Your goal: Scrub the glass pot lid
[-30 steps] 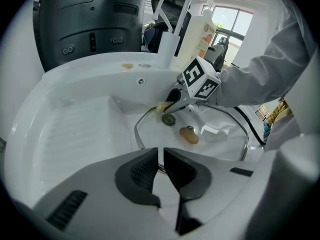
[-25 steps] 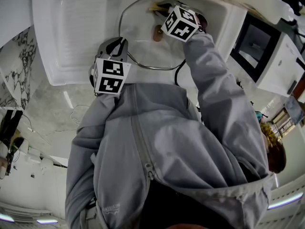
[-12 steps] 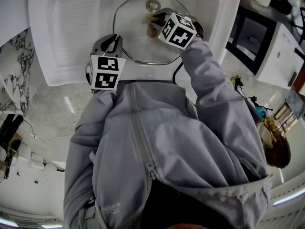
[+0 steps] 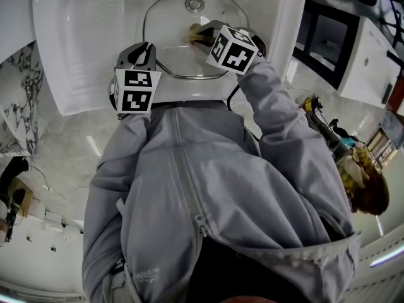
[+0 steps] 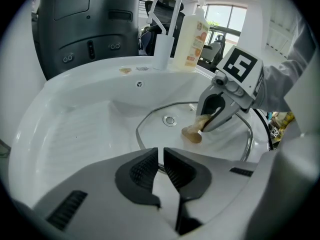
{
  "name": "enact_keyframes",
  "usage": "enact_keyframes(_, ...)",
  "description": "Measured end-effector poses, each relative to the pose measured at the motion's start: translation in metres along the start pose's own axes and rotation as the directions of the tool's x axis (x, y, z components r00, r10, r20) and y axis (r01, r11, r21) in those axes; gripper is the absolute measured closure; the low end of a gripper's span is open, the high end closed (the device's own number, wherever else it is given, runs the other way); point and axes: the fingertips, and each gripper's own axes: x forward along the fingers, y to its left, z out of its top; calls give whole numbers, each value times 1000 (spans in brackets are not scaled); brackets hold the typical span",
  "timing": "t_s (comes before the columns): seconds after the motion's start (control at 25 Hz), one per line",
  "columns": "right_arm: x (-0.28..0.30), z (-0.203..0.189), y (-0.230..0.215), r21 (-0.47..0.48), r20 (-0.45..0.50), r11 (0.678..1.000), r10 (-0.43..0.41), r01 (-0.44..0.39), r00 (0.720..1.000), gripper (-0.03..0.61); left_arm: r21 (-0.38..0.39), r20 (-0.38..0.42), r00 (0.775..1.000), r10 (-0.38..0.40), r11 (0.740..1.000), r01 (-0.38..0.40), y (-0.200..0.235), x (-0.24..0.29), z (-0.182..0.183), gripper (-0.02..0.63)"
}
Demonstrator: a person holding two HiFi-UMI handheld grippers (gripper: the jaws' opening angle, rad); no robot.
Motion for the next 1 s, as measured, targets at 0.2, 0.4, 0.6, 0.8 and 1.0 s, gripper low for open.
enact_keyframes(0.2,-9,-1,29,38,-3,997,61,-61,998,528,9,7,1000,3,1000,-3,1,-1,-1,578)
enact_keyframes(0.4,-22,-1,58,45,12,991,124,-124,992,528,14,19,1000,11,1000,-11,-2,-2,0,578)
enact_keyframes(0.6,-30,2,75,74,24,983,169,-170,985,528,23,21,1000,4,1000,-5,-2,-2,-1,580)
enact_keyframes(0.8,-38,6,81,128,61,965,222,-229,973,528,49,19,1000,1,999,-2,-3,-1,1,580)
enact_keyframes(1.0,-52,11,92,114,135,925,347,-363,928,528,67,11,1000,-13,998,12,-6,0,1,583)
